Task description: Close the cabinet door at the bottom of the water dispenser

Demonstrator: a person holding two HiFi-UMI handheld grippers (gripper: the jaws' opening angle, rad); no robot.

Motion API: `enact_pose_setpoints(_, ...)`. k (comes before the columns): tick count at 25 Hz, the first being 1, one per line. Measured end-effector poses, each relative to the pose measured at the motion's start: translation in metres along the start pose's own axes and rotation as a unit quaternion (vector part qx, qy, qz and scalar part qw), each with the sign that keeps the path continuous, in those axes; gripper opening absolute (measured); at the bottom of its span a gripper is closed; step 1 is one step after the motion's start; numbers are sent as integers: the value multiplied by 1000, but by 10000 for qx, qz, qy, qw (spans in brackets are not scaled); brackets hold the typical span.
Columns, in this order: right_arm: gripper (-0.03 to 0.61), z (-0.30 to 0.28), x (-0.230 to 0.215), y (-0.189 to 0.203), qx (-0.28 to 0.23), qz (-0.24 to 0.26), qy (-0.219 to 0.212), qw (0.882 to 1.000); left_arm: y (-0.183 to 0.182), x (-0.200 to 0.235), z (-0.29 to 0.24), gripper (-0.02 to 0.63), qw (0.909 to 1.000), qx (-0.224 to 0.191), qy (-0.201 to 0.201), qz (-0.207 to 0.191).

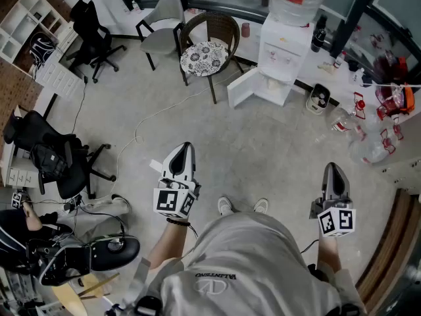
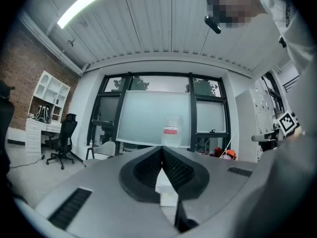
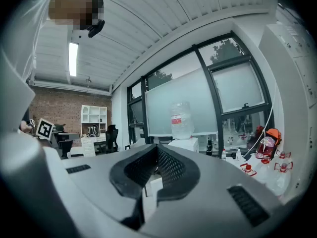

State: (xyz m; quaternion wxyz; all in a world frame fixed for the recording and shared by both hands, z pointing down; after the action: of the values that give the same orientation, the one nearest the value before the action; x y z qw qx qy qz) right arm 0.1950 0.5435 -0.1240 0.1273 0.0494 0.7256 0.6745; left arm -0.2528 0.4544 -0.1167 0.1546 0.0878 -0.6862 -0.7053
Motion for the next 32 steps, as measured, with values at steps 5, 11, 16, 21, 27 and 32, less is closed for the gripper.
enact_pose_setpoints(5, 15, -8, 16, -2, 6, -69, -67, 10000, -6, 14, 2, 3, 10000, 46, 20, 30)
enact_pose_setpoints(11, 15, -13, 27, 4, -21, -43, -149, 9999, 5, 21, 9, 3, 10000, 9, 66, 68)
enact_pose_setpoints(16, 17, -22, 54, 10, 62, -12, -175, 9998, 9, 43, 22, 5, 9998, 80, 64, 145)
enact_pose_setpoints(21, 16, -32, 89, 16, 104, 55, -250, 9996, 18, 68, 34, 3, 9995, 137, 150, 227)
enact_pose_setpoints(27, 17, -44, 113, 16, 173, 57, -321, 9993, 25, 87, 35, 3, 9991, 212, 141, 343)
enact_pose_setpoints(32, 15, -60, 108, 13, 176, 72, -335, 9993, 30, 89, 19, 3, 9987, 268, 164, 407)
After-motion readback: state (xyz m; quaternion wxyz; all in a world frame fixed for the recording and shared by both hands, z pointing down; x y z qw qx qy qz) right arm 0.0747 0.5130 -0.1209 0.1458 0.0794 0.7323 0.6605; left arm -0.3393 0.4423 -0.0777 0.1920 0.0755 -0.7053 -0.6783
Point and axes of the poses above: the fingertips, and each gripper's own axes: z backward along the fingers, x to its left, y out of its underside, the point moved 8 cm from there along z, backward along the fingers, and after that the axes turned 5 degrees about -y, right-handed, at the moved point
